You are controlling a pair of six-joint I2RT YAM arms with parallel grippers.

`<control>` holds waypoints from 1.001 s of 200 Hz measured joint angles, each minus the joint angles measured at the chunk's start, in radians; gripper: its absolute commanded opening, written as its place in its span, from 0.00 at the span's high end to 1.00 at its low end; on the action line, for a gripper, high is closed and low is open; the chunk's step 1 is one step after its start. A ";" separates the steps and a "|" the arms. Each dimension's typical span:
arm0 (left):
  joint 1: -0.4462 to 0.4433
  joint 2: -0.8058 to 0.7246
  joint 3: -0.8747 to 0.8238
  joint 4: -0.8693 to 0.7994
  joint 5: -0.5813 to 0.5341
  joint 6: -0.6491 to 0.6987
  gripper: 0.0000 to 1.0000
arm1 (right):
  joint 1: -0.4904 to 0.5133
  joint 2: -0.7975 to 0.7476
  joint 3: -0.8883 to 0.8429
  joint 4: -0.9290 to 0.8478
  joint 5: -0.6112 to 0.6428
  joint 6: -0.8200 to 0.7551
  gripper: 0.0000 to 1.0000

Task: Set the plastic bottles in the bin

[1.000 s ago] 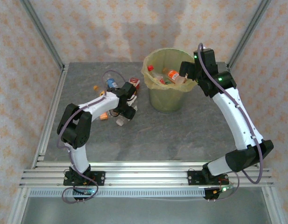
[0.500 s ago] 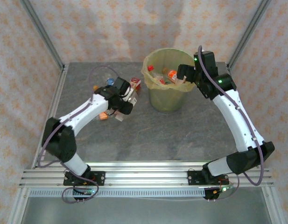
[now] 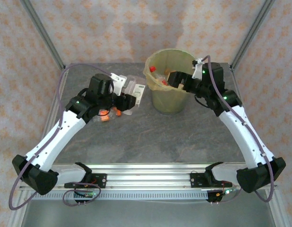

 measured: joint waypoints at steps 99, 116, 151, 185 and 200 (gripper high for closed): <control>0.000 0.021 0.037 0.348 0.369 -0.207 0.60 | 0.116 0.000 -0.079 0.409 -0.335 0.060 0.01; -0.001 0.021 0.037 0.386 0.397 -0.229 0.59 | 0.118 0.003 -0.079 0.449 -0.354 0.060 0.00; -0.014 0.021 0.037 0.425 0.425 -0.243 0.59 | 0.144 0.026 -0.079 0.543 -0.404 0.077 0.04; -0.018 0.021 0.037 0.459 0.439 -0.261 0.57 | 0.178 0.065 -0.061 0.603 -0.453 0.091 0.14; -0.018 0.021 0.037 0.470 0.439 -0.265 0.55 | 0.183 0.074 -0.048 0.622 -0.468 0.102 0.23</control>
